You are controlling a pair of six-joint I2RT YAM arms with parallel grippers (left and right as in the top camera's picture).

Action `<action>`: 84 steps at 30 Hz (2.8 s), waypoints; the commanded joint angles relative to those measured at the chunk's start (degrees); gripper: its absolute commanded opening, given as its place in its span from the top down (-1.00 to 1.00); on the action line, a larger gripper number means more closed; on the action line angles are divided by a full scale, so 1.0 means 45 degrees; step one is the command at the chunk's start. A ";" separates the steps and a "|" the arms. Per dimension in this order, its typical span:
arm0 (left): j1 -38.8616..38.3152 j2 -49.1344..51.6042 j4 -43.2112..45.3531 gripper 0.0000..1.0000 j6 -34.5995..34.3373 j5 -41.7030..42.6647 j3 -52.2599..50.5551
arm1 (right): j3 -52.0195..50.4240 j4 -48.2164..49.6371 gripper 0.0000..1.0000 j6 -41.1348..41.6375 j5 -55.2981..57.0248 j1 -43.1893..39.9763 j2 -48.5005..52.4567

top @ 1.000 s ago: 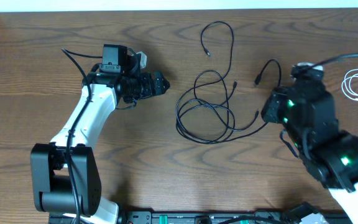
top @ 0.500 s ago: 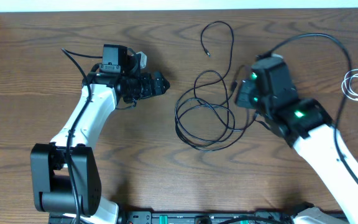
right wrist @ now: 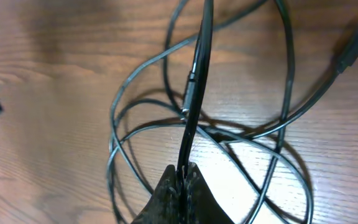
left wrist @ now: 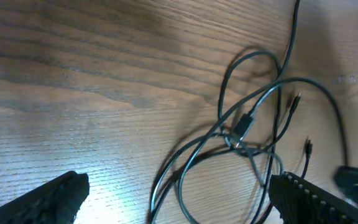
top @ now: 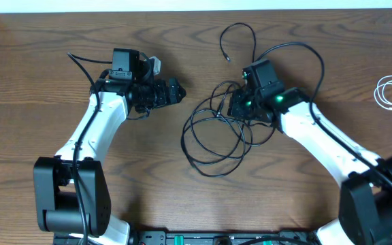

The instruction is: Untangle cables

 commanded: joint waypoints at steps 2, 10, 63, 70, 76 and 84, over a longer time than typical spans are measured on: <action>0.0029 -0.0180 -0.0019 -0.96 0.0209 -0.0175 -0.0039 | -0.0029 0.0097 0.98 0.0131 -0.0471 0.0209 0.0622; 0.0029 -0.0180 -0.0024 -0.96 0.0209 -0.0170 -0.0039 | -0.0029 0.0131 0.98 -0.0087 -0.0350 0.0209 0.1200; 0.0029 -0.0180 0.0019 -0.96 0.0209 -0.0175 -0.0039 | -0.0039 0.0442 -0.99 -0.0500 0.1632 0.0612 0.1263; 0.0029 -0.0180 0.0024 -0.96 0.0209 -0.0180 -0.0039 | -0.0053 -0.0228 -0.98 -0.0500 0.3502 0.0612 0.1268; 0.0029 -0.0180 0.0034 -0.96 0.0204 -0.0413 -0.0039 | -0.0053 -0.0481 -0.98 -0.0442 0.3308 0.0636 0.1268; 0.0029 -0.0180 0.0029 -0.96 0.0151 -0.0821 -0.0039 | -0.0053 0.0335 -0.98 -0.0457 0.1826 0.1564 0.1268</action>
